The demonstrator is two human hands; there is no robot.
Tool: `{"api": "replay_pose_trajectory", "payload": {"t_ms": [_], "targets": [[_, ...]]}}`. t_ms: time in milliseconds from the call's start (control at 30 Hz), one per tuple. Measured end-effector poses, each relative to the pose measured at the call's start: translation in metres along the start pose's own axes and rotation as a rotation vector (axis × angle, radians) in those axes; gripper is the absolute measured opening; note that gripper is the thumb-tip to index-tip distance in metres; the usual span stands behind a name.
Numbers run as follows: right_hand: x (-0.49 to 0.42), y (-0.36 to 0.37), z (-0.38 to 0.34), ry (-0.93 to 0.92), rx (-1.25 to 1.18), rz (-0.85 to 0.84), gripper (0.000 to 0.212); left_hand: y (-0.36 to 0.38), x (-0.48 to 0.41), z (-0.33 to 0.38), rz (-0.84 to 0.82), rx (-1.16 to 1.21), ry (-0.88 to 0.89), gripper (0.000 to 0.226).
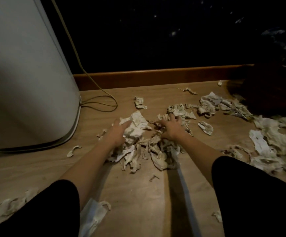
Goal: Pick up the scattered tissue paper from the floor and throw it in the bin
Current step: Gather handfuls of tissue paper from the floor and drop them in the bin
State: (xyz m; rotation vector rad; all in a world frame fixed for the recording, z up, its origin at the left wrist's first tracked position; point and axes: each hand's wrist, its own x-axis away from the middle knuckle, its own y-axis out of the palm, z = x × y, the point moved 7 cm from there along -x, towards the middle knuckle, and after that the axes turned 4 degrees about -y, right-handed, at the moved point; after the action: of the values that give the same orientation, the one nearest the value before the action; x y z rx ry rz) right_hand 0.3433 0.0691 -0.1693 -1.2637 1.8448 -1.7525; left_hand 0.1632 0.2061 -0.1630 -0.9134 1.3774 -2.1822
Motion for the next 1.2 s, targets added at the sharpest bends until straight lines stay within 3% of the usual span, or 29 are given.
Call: {"api": "replay_pose_trajectory", "payload": {"t_ms": [133, 233, 300, 367, 467, 533, 600, 767, 933, 1033, 1200], "targets": [[-0.025, 0.02, 0.015, 0.03, -0.119, -0.161, 0.107, 0.04, -0.034, 0.016, -0.384, -0.052, -0.049, 0.117], [-0.032, 0.031, 0.007, 0.009, -0.05, -0.328, 0.1, 0.059, -0.04, 0.022, -0.608, -0.186, -0.06, 0.146], [-0.027, 0.029, 0.0, -0.04, 0.013, -0.405, 0.095, 0.072, -0.034, 0.022, -0.647, -0.222, -0.048, 0.157], [-0.013, 0.029, -0.003, -0.088, -0.001, -0.475, 0.101, 0.078, -0.021, 0.024, -0.556, -0.189, -0.019, 0.148], [0.029, 0.052, -0.007, -0.119, 0.011, -0.461, 0.116, 0.074, 0.001, 0.027, -0.305, -0.153, 0.044, 0.107], [0.056, 0.065, -0.013, -0.14, 0.081, -0.302, 0.103, 0.073, 0.012, 0.033, -0.164, -0.105, 0.137, 0.075], [0.071, 0.067, -0.02, -0.202, 0.075, -0.149, 0.074, 0.071, 0.022, 0.038, -0.078, -0.052, 0.192, 0.06], [0.077, 0.043, -0.028, -0.338, 0.008, -0.114, 0.047, 0.039, 0.022, 0.051, -0.048, 0.082, 0.152, 0.041], [0.069, -0.053, -0.023, -0.426, 0.001, -0.013, 0.037, -0.04, 0.013, 0.123, -0.019, 0.174, 0.205, 0.019], [0.061, -0.111, 0.016, -0.383, 0.071, 0.027, 0.039, -0.081, 0.001, 0.183, 0.023, 0.165, 0.259, 0.03], [0.058, -0.202, 0.105, -0.295, 0.077, 0.193, 0.043, -0.108, -0.024, 0.289, 0.103, 0.187, 0.332, 0.027]]}}
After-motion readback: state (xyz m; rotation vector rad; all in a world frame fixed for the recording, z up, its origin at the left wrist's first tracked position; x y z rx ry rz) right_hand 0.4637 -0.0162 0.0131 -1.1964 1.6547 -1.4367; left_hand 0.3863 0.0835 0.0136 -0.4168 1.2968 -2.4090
